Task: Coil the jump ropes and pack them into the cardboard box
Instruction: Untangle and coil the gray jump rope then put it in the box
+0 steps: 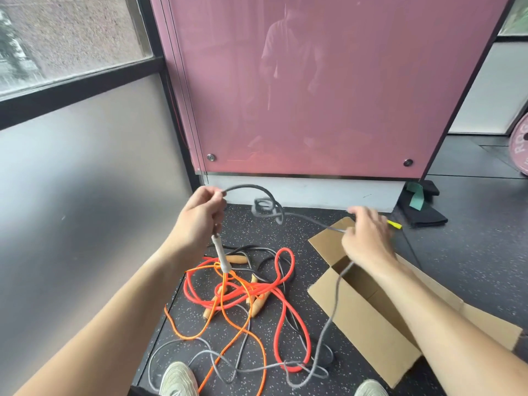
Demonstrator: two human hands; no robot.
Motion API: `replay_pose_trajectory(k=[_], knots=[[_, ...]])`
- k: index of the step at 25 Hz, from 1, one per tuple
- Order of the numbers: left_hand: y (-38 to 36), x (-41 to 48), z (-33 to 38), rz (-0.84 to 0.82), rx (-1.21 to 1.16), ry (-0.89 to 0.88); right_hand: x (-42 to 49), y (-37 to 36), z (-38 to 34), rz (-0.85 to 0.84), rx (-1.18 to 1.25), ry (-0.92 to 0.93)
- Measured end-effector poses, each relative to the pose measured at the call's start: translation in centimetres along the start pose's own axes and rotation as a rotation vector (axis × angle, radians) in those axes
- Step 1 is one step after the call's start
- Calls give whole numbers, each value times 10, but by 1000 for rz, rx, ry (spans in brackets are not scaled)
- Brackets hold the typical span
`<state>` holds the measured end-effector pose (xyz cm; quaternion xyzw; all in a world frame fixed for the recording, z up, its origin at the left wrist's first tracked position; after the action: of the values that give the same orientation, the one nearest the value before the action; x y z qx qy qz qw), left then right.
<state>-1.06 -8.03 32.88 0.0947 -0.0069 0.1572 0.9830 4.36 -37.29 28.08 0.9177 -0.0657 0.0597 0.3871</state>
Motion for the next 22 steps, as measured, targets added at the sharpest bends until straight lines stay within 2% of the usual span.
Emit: replay_pose_trajectory(k=[2, 4, 7, 11, 13, 16, 19, 22], knots=[[-13, -7, 1, -126, 37, -65, -16, -18, -31, -201, 151, 302], [-19, -11, 1, -208, 22, -86, -27, -34, -50, -310, 268, 375], [-18, -12, 0, -261, -57, -55, -24, -44, -50, -267, 252, 438], [-16, -7, -4, -233, -54, 43, -22, -44, -48, -232, 250, 604], [-12, -5, -5, -233, 157, 42, -22, -44, -47, -232, 284, 622], [-18, -16, -5, -364, 601, -86, -26, -41, -46, -263, 229, 623], [-36, -25, -5, -389, 776, -226, -34, -40, -52, -363, 170, 629], [-36, -18, -8, -336, 932, -268, -23, -27, -48, -396, 140, 472]])
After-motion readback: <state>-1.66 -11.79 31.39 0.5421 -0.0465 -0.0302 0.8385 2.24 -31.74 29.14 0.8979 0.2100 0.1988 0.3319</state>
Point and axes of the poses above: each hand's wrist, its own x-axis towards the middle knuckle, its own y-axis out of the back of the hand, z = x × y, the point moved 1 cm from there along x, towards the middle knuckle, and after that the axes turned 14 degrees about x, right-handed, at the moved point
